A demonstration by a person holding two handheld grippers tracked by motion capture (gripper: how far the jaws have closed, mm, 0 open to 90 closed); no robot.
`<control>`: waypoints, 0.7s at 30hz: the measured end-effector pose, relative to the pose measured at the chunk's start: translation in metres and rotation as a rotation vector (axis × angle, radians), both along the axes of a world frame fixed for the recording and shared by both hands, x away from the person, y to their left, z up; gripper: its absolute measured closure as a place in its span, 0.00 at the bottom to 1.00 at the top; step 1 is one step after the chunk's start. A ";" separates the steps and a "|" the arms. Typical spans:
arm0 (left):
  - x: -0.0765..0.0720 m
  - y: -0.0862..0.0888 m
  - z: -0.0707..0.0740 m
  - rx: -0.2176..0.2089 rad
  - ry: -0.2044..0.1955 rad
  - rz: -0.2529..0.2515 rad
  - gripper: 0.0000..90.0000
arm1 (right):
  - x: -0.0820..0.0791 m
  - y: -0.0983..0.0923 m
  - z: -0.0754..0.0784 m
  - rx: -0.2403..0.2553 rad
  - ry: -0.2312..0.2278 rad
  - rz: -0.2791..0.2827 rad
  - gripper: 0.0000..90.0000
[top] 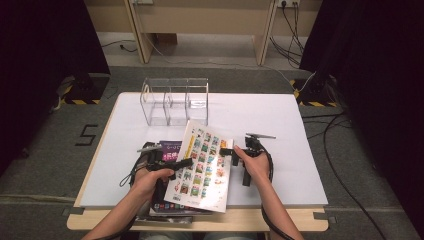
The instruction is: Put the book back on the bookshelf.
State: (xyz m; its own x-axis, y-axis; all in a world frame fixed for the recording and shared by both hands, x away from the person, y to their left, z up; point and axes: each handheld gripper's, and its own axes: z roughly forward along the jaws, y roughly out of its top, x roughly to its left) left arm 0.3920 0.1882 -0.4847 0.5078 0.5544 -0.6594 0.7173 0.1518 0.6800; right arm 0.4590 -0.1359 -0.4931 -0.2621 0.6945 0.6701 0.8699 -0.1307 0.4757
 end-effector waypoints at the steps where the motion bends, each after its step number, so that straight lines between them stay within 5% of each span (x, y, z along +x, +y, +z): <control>1: 0.000 0.000 0.000 0.003 0.003 0.001 0.84 | 0.002 0.001 -0.001 0.005 0.008 0.001 0.42; 7: 0.001 0.001 -0.001 0.020 0.015 0.009 0.84 | 0.007 0.001 -0.004 0.022 0.027 0.012 0.47; 14: 0.004 0.001 0.002 0.125 0.072 0.033 0.82 | 0.006 0.001 0.001 0.058 0.020 0.006 0.70; 21: 0.005 0.006 -0.002 0.119 0.109 0.041 0.82 | 0.005 0.010 0.009 0.105 0.001 0.001 0.67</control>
